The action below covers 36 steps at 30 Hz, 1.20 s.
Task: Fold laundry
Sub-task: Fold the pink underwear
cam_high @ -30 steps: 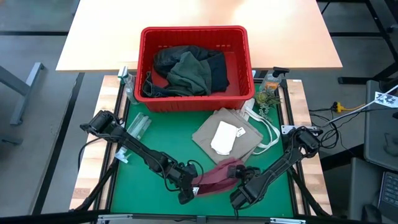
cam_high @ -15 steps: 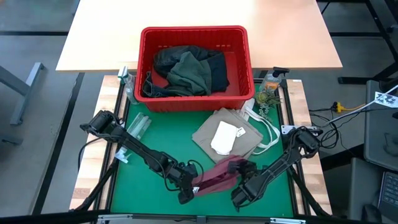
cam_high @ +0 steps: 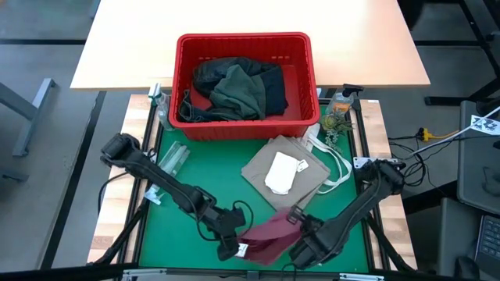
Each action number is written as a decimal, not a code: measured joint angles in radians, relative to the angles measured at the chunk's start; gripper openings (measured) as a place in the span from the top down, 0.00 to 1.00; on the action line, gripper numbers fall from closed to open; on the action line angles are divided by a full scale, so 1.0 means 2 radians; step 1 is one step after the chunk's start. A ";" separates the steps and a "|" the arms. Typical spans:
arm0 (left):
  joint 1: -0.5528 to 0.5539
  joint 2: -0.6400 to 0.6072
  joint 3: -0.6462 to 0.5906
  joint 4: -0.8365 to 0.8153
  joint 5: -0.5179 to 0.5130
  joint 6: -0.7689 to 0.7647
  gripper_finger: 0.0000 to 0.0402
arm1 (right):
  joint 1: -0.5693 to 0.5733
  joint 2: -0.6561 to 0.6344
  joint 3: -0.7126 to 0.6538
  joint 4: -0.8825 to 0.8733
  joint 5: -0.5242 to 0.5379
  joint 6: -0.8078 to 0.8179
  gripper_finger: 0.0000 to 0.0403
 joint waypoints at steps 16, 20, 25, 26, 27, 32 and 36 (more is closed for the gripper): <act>0.016 -0.144 0.000 -0.097 -0.163 -0.035 1.00 | -0.006 -0.075 0.143 -0.010 -0.026 0.018 1.00; 0.037 -0.158 0.000 -0.092 -0.225 -0.009 1.00 | -0.023 -0.102 0.139 -0.009 -0.013 0.017 1.00; 0.080 -0.154 0.000 -0.089 -0.246 0.032 1.00 | -0.057 -0.153 0.089 -0.009 -0.012 0.017 1.00; 0.090 -0.151 0.000 -0.086 -0.247 0.038 1.00 | -0.064 -0.164 0.073 -0.010 -0.012 0.017 1.00; 0.101 -0.148 0.000 -0.085 -0.247 0.046 1.00 | -0.073 -0.177 0.057 -0.010 -0.011 0.017 1.00; 0.166 -0.132 -0.001 -0.051 -0.249 0.090 1.00 | -0.114 -0.252 -0.036 -0.011 0.018 0.011 1.00; 0.222 -0.116 -0.001 0.008 -0.246 0.147 1.00 | -0.162 -0.311 -0.101 -0.011 0.059 -0.024 1.00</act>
